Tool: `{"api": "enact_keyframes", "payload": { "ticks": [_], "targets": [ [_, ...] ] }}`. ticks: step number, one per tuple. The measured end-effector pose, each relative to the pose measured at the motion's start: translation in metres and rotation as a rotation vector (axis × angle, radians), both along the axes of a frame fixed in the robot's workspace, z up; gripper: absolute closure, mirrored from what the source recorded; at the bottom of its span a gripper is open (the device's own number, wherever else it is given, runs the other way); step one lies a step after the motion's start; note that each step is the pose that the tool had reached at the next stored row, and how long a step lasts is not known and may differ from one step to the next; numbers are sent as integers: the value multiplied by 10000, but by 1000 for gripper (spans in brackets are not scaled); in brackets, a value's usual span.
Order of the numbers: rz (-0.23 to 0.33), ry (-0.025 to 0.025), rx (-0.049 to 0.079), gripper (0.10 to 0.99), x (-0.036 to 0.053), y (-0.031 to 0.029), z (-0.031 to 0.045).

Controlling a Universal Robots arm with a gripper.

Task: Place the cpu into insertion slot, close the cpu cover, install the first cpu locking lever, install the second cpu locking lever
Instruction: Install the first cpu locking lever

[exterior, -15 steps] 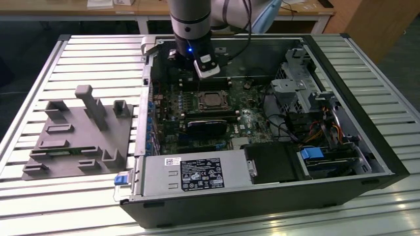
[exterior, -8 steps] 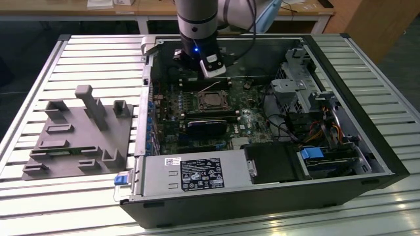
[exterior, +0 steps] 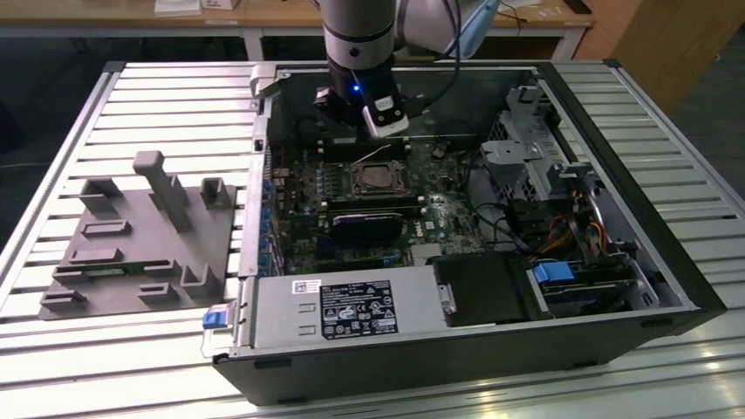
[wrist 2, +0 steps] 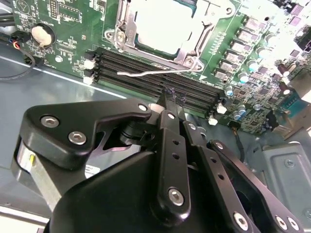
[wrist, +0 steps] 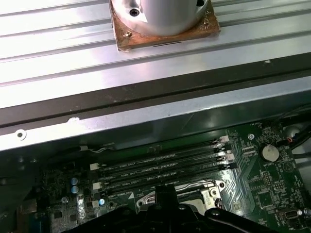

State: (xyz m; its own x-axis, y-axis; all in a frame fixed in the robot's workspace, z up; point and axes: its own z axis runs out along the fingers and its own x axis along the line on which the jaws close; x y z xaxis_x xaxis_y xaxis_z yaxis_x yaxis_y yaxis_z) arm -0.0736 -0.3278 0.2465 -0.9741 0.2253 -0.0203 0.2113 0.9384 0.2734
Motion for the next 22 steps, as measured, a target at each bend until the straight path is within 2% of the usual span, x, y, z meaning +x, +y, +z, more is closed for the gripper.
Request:
{"api": "enact_keyframes", "payload": {
  "ticks": [7, 10, 12, 16, 22],
  "targets": [
    [0, -4, 0, 980, 1, 1, -1],
    [2, -76, 2, 980, 2, -1, -7],
    [0, -168, 8, 980, 1, -4, -17],
    [0, -402, 17, 980, 1, -10, -39],
    [1, -838, 18, 980, 1, -13, -69]
  ]
}}
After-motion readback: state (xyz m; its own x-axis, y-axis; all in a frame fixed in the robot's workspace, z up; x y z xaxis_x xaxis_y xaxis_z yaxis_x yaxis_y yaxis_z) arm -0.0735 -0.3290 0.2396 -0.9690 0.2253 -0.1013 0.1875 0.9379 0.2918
